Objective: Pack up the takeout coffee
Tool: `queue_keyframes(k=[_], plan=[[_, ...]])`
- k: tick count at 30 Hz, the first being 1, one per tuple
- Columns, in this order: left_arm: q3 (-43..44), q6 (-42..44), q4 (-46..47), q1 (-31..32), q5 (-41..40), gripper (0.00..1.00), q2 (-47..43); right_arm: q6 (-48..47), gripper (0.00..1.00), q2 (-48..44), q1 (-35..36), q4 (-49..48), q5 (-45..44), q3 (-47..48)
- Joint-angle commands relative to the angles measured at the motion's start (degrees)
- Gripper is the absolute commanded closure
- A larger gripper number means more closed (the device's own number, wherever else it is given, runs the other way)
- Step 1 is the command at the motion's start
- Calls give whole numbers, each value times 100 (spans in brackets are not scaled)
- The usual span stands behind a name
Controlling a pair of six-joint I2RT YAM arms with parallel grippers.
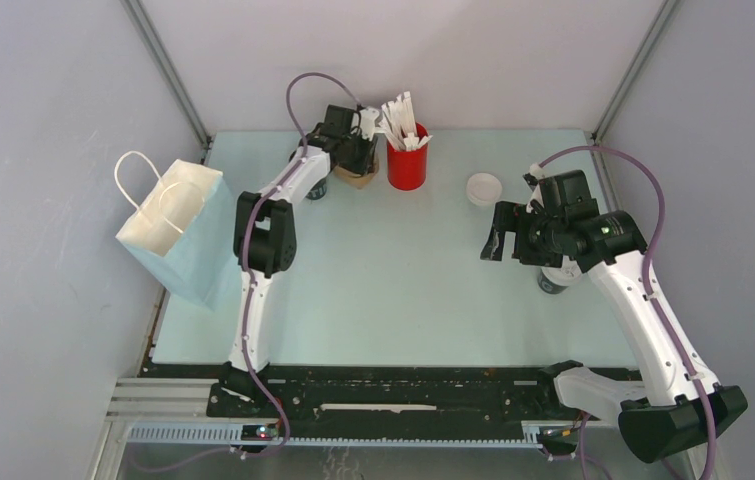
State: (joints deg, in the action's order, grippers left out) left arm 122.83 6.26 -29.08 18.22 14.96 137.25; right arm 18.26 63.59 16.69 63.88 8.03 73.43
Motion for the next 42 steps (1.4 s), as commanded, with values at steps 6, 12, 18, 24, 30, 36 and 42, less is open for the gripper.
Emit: queue_keyframes(k=[6,12,18,24,30,36,42], plan=[[87,-125,238,-40,68,79,-235,-182,1,-101,28,-124,19,15],[-671,-24,745,63,-658,87,-995,-148,1,-107,27,-205,185,46],[-580,406,551,293,-1237,96,-1190,-172,1,-117,10,-192,207,80],[-484,604,304,384,-1345,100,-1194,-189,1,-152,1,-174,200,86],[-491,515,227,412,-1297,100,-1190,-247,1,-201,-12,-115,138,84],[-891,869,542,684,-2276,100,-1353,-275,1,-242,-16,-47,82,84],[-1280,1289,863,995,-3151,100,-1410,-254,1,-327,-9,-22,67,3]])
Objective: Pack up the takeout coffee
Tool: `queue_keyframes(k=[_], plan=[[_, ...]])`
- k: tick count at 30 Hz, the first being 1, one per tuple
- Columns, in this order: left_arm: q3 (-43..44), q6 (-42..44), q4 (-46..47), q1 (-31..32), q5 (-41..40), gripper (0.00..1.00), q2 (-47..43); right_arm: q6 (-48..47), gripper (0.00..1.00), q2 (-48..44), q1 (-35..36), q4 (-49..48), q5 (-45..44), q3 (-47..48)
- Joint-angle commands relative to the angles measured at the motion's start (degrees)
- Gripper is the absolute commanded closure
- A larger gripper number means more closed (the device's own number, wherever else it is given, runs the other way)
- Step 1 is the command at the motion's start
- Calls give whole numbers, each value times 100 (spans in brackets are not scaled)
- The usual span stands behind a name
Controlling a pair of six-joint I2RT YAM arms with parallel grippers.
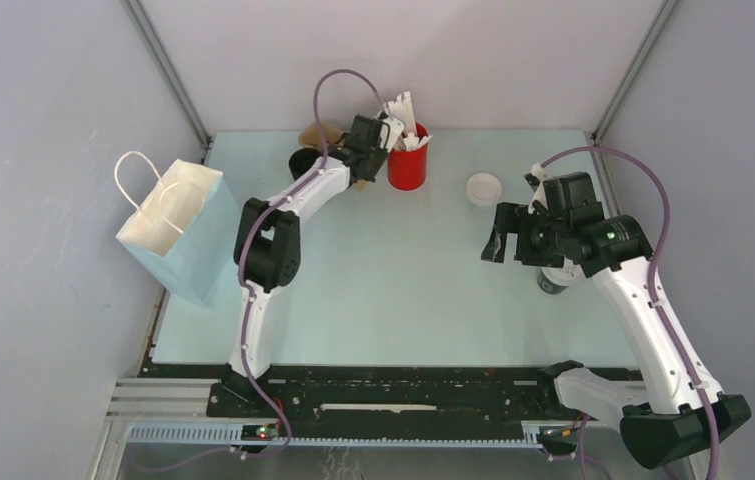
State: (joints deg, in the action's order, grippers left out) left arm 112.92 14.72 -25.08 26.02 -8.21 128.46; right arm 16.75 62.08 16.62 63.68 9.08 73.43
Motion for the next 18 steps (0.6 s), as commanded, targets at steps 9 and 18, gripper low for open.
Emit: queue_keyframes(k=[9,18], plan=[[-677,803,958,436,-1452,100,-641,-46,1,-230,8,-20,-22,-59],[-425,1045,632,394,-845,100,-457,-24,1,-249,17,24,-67,-58]])
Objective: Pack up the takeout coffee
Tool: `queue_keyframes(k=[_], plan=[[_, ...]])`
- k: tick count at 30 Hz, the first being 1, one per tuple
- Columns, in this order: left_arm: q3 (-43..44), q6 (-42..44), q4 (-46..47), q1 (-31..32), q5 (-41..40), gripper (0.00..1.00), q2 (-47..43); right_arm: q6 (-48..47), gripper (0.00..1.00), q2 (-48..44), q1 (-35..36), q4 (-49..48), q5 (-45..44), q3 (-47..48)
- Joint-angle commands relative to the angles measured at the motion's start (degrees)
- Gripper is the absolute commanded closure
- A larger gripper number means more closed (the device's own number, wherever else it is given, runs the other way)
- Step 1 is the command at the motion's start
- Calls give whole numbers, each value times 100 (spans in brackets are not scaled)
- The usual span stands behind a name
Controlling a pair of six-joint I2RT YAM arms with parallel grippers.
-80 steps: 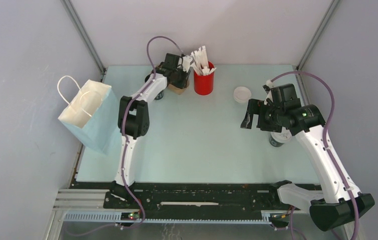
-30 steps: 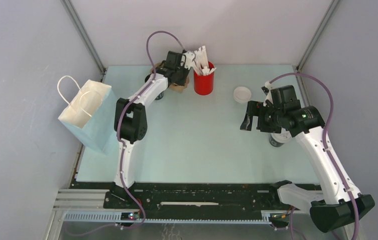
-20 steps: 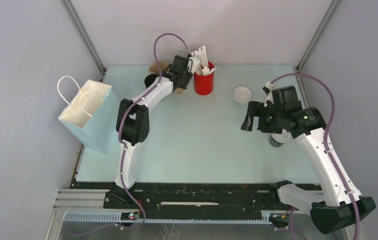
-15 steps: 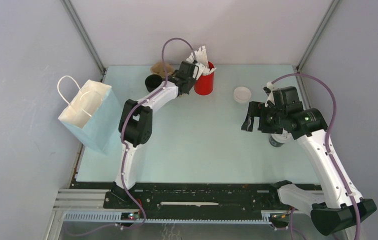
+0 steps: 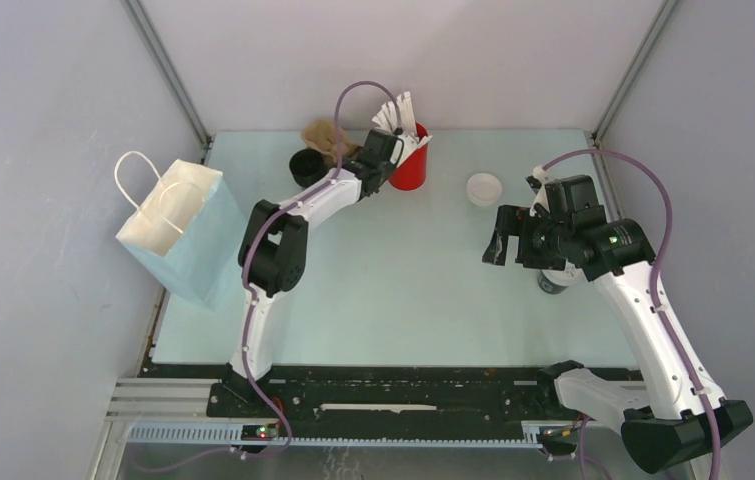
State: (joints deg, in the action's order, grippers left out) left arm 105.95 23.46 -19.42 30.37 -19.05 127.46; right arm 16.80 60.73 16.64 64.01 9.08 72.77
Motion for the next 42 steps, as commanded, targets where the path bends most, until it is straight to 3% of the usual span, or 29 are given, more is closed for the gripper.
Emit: queue_keyframes(k=[1,15,20,28,33,37,42], plan=[[373,111,-59,-74,397,100,-309,-29,1,-107,14,-17,-65,3],[1592,-786,-1409,-438,2277,94,272,-8,1,-26,32,-90,23,4],[1797,-834,-1688,-468,2379,92,491,-28,1,-44,41,-58,-36,8],[1809,-905,-1699,-487,2453,79,521,-14,1,-44,49,-73,-19,0],[1836,-1001,-1700,-546,2585,76,468,29,1,-132,58,-132,26,-118],[1834,-1054,-1682,-567,2545,91,419,43,1,-162,67,-142,41,-141],[1432,-938,-1301,-545,2348,95,6,50,1,-150,76,-171,58,-141]])
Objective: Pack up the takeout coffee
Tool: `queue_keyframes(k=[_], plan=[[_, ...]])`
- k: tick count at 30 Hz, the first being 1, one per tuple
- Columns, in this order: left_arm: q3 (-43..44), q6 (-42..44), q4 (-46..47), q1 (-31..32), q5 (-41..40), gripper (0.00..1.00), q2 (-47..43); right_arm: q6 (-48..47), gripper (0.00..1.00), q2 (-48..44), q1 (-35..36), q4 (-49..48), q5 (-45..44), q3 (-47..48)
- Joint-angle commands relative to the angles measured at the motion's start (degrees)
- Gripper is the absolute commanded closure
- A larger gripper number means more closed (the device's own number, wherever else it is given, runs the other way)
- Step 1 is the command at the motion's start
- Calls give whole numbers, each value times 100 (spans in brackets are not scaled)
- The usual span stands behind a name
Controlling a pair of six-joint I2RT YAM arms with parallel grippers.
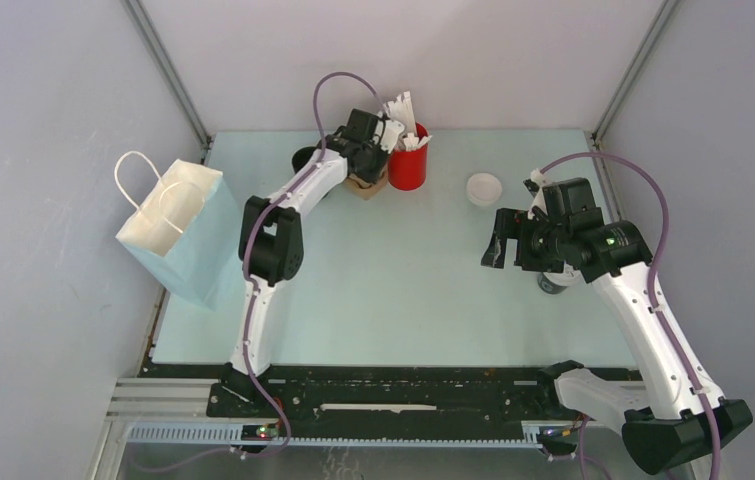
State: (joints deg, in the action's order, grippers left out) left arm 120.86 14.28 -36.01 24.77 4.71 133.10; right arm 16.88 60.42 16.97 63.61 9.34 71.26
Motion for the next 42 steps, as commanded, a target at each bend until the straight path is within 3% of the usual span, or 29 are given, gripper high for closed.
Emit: queue_keyframes(k=[1,16,22,30,37,42], plan=[[-108,9,430,18,-74,96,-642,45,1,-119,43,-130,37,10],[-92,601,817,45,-812,100,-1391,74,1,-150,68,-170,44,10],[293,802,631,45,-1237,100,-1506,167,1,-123,70,-307,149,17],[767,12,-40,80,-1157,100,-2493,337,1,4,72,-454,419,203],[-578,-1323,-338,462,121,100,-4265,589,1,194,72,-513,1030,641],[-2033,-993,-641,1520,269,100,-5527,152,1,251,33,-280,1273,941]])
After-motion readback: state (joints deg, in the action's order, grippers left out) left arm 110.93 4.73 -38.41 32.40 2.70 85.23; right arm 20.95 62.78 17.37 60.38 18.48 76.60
